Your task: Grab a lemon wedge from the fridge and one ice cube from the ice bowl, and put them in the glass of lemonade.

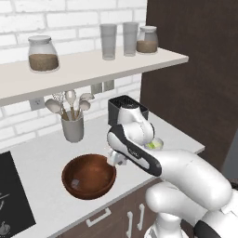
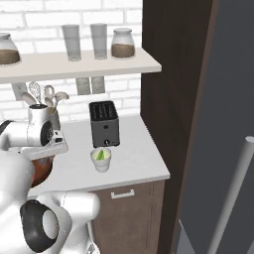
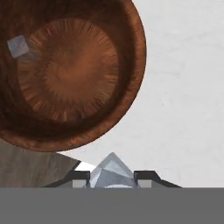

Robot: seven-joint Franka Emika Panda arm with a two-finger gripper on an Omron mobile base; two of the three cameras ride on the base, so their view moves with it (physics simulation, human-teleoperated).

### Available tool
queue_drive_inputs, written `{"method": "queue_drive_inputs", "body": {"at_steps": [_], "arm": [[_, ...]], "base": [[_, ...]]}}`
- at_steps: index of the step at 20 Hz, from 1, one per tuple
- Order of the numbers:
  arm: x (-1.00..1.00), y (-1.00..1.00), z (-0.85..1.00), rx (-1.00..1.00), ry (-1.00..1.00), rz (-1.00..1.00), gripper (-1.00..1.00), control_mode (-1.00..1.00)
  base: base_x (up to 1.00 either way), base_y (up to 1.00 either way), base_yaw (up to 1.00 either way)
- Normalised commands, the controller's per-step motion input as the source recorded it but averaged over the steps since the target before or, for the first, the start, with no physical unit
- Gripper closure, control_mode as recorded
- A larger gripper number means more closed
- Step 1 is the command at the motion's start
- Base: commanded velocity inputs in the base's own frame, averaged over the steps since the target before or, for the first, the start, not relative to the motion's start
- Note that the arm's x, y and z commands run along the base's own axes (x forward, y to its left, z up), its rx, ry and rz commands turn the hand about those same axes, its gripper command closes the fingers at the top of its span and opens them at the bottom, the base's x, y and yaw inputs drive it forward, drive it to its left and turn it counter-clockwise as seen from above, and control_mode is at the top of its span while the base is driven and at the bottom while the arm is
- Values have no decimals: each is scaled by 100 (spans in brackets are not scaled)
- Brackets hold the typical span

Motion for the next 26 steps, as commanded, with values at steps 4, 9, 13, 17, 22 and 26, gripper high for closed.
{"method": "queue_drive_inputs", "body": {"at_steps": [4,9,13,17,22,26], "arm": [[3,-91,59,-1,-6,-20,100,-100],[23,-78,41,0,2,-26,100,-100],[14,-74,0,6,0,-20,100,-100],[63,-13,13,-3,0,-20,100,-100],[53,-18,6,-3,0,-20,100,-100],[18,-41,0,0,1,-9,100,-100]], "base": [[0,0,0],[0,0,0],[0,0,0],[0,0,0],[0,0,0],[0,0,0]]}}
